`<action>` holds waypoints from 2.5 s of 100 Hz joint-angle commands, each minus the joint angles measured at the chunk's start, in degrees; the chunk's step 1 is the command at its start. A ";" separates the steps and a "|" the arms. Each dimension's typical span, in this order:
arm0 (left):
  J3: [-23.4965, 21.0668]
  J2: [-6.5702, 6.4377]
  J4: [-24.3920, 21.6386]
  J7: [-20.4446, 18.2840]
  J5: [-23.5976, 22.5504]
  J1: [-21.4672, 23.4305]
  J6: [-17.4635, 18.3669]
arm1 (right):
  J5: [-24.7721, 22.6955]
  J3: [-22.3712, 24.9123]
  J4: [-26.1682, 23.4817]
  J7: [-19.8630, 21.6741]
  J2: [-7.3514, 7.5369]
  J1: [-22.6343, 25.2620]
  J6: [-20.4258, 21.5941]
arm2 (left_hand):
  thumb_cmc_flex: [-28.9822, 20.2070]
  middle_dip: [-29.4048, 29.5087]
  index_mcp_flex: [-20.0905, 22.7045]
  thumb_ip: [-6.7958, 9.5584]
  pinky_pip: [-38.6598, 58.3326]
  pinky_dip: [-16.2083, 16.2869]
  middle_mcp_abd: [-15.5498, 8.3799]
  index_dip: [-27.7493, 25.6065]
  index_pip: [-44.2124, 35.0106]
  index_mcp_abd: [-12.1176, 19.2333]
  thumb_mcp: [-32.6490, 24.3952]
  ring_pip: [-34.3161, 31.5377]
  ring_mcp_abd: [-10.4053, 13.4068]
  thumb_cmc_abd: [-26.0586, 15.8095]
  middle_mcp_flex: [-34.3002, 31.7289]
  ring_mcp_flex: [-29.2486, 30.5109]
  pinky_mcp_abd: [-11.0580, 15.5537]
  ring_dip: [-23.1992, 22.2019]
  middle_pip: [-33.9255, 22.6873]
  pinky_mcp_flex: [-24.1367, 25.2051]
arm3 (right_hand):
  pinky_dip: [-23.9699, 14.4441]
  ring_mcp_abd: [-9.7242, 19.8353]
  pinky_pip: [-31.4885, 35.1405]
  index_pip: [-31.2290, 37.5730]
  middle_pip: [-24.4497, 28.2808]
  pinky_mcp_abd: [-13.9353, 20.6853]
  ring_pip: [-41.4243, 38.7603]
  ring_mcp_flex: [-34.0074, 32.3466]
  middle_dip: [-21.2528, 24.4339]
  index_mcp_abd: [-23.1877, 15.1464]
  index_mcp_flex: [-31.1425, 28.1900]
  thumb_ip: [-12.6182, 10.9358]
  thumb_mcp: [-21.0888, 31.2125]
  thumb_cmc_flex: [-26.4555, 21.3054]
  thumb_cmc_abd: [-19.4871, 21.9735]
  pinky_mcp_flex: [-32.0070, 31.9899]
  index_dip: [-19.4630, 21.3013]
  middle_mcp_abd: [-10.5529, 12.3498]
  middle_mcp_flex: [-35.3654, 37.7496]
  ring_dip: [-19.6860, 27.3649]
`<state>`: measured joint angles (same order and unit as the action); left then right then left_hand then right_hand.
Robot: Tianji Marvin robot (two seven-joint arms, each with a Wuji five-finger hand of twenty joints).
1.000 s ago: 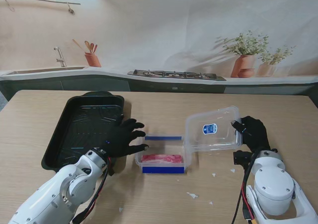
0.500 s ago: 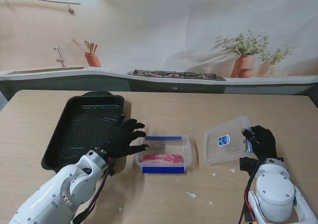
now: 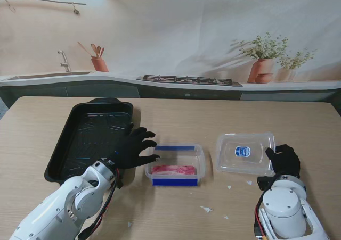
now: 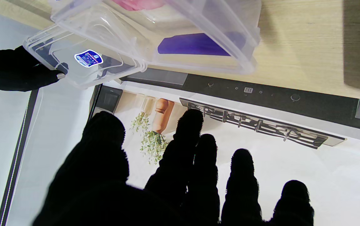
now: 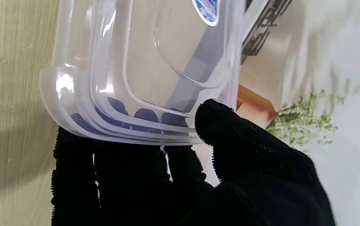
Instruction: Separate the bacon slices onto the tray
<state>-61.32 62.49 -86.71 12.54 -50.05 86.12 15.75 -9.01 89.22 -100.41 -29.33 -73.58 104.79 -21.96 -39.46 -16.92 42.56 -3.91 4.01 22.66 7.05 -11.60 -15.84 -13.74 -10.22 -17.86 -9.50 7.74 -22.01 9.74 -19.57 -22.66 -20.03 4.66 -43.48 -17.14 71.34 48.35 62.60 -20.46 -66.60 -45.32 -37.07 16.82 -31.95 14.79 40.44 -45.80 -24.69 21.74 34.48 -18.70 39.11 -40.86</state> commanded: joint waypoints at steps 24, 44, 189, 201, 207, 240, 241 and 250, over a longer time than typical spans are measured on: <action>0.25 -0.01 -0.24 -1.47 -0.02 0.00 -0.24 | -1.25 -0.56 1.06 1.65 0.21 0.35 0.03 | -0.52 0.55 -0.15 1.95 -0.59 0.35 0.07 0.31 0.83 -0.68 1.48 0.28 0.20 -1.88 1.74 -1.99 -0.26 -1.06 0.17 0.82 | 8.14 0.07 -10.86 -21.76 -8.16 9.05 14.99 19.36 9.71 -3.63 4.83 -9.24 1.41 0.48 5.25 -14.75 -0.13 3.29 -17.02 11.07; 0.16 -0.01 -0.38 -1.49 -0.07 0.07 -0.24 | -1.77 -0.73 1.38 2.08 0.36 0.32 -0.41 | -0.54 0.55 -0.14 1.96 -0.57 0.36 0.06 0.30 0.81 -0.61 1.50 0.29 0.26 -1.86 1.79 -2.00 -0.25 -1.05 0.16 0.83 | 8.65 5.46 -18.38 -29.63 -17.06 13.54 28.15 31.12 16.01 -3.31 11.45 -9.45 -0.97 1.19 5.81 -20.23 -2.70 6.53 -27.20 17.45; -1.29 -0.24 -1.24 -3.20 0.37 0.93 0.40 | -27.09 -8.73 5.54 26.55 10.44 -6.01 35.47 | -0.33 0.49 -9.35 2.29 0.49 1.61 0.53 -1.36 -1.47 2.47 1.34 0.28 -0.13 -1.12 3.20 -2.07 -0.65 -1.19 -0.09 -0.35 | 7.53 16.14 -54.18 -32.94 -44.61 19.26 52.78 38.47 26.60 -12.52 20.41 -7.97 -4.57 21.20 -3.83 -24.15 -15.33 17.45 -29.01 29.79; -1.28 -0.24 -1.24 -3.20 0.36 0.95 0.27 | -32.86 -11.01 8.14 29.12 11.67 -8.69 36.21 | -0.31 0.48 -9.35 2.28 0.51 1.64 0.54 -1.33 -1.44 2.45 1.19 0.22 -0.15 -0.99 3.09 -2.02 -0.60 -1.20 -0.11 -0.45 | 7.96 16.35 -54.89 -34.39 -49.01 19.19 54.05 38.51 28.54 -11.31 21.83 -7.78 -5.19 24.10 -3.61 -25.09 -15.97 17.06 -29.47 30.27; -1.24 -0.24 -1.21 -3.25 0.42 0.94 0.26 | -35.11 -12.46 9.45 29.81 12.12 -10.15 36.44 | -0.37 0.46 -9.34 2.30 0.64 1.67 0.63 -1.33 -1.45 2.32 1.06 0.19 -0.22 -0.94 3.02 -1.99 -0.46 -1.20 -0.14 -0.81 | 8.05 16.39 -55.01 -34.68 -49.54 18.96 54.19 38.57 28.73 -11.10 22.00 -7.68 -5.65 25.11 -3.37 -25.18 -16.07 16.98 -29.40 30.28; -2.08 -0.43 -1.78 -3.59 -0.14 2.09 0.36 | -37.97 -18.82 14.72 33.82 13.33 -16.41 36.83 | -0.28 0.26 -9.17 2.27 1.25 1.57 0.99 -1.26 -1.36 1.64 0.21 -0.51 -0.63 -0.68 2.76 -2.07 0.04 -1.33 -0.49 -3.24 | 8.36 16.27 -55.37 -35.79 -50.44 18.40 54.37 38.54 28.88 -10.87 21.92 -7.72 -7.02 26.62 -2.59 -25.38 -16.33 16.85 -29.16 30.05; -2.14 -0.44 -1.82 -3.56 -0.20 2.16 0.36 | -37.85 -18.94 14.85 33.90 13.33 -16.54 36.83 | -0.22 0.25 -9.17 2.26 1.25 1.56 0.93 -1.26 -1.36 1.71 0.20 -0.53 -0.60 -0.71 2.72 -2.04 0.03 -1.33 -0.51 -3.25 | 8.36 16.30 -55.37 -35.80 -50.43 18.41 54.37 38.53 28.88 -10.88 21.89 -7.72 -7.07 26.65 -2.59 -25.38 -16.33 16.85 -29.12 30.05; -2.62 -0.48 -2.13 -3.40 -0.61 2.69 0.35 | -36.61 -19.72 15.66 34.81 13.37 -17.41 36.96 | -0.19 0.21 -9.05 2.25 1.30 1.53 1.02 -1.26 -1.39 1.66 -0.02 -0.65 -0.66 -0.68 2.50 -1.89 -0.17 -1.31 -0.58 -3.43 | 8.37 16.40 -55.33 -35.89 -50.00 18.26 54.20 38.42 28.60 -10.79 21.49 -7.78 -7.53 26.62 -2.29 -25.25 -16.29 16.74 -28.86 29.90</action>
<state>-63.69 62.13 -88.27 9.70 -50.40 88.03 16.11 -46.54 69.84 -85.18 4.00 -59.88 87.69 14.66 -39.46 -16.91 33.59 -3.91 4.86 23.30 7.08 -12.33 -17.34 -11.61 -9.59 -17.84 -9.62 7.74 -19.70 9.10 -19.66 -22.68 -20.03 1.68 -35.86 -2.60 18.15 13.75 14.34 -2.86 -13.11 -8.76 -8.82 5.21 -12.17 8.93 34.31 -20.87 -26.56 -2.59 19.19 -2.43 11.47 -11.19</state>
